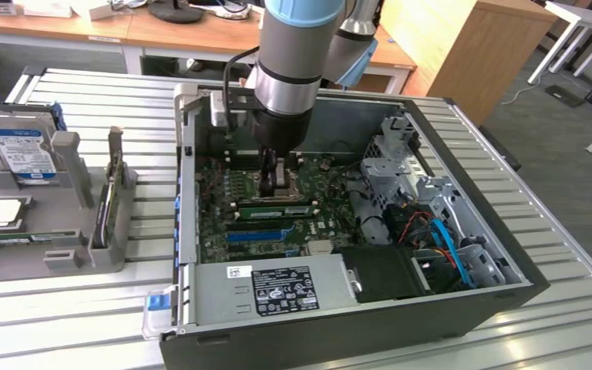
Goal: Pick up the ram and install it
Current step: 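Press down the ram until it locks into place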
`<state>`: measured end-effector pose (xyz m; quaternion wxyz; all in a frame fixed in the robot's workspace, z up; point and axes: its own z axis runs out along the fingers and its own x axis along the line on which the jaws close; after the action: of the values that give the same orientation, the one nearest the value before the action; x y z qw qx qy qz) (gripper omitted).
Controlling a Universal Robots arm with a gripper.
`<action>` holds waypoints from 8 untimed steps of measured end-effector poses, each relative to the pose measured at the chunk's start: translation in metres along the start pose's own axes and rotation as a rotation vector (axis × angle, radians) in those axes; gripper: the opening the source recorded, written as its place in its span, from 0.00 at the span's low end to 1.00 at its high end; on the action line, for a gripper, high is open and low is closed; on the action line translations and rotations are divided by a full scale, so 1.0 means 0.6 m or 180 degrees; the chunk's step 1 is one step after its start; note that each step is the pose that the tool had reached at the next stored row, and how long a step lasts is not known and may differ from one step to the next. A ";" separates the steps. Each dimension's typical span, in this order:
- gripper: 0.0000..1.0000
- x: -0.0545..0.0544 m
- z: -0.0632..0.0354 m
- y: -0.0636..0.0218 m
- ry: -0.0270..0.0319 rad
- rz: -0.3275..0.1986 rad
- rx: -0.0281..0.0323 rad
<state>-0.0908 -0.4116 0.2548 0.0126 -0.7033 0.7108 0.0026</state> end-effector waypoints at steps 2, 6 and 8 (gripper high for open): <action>0.10 0.000 0.000 -0.005 0.0000 0.0000 0.0000; 0.10 0.000 0.000 -0.014 0.0000 0.0000 0.0000; 0.10 0.000 0.000 -0.019 0.0000 0.0000 0.0000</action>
<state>-0.0794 -0.4116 0.2548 0.0126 -0.7033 0.7107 0.0026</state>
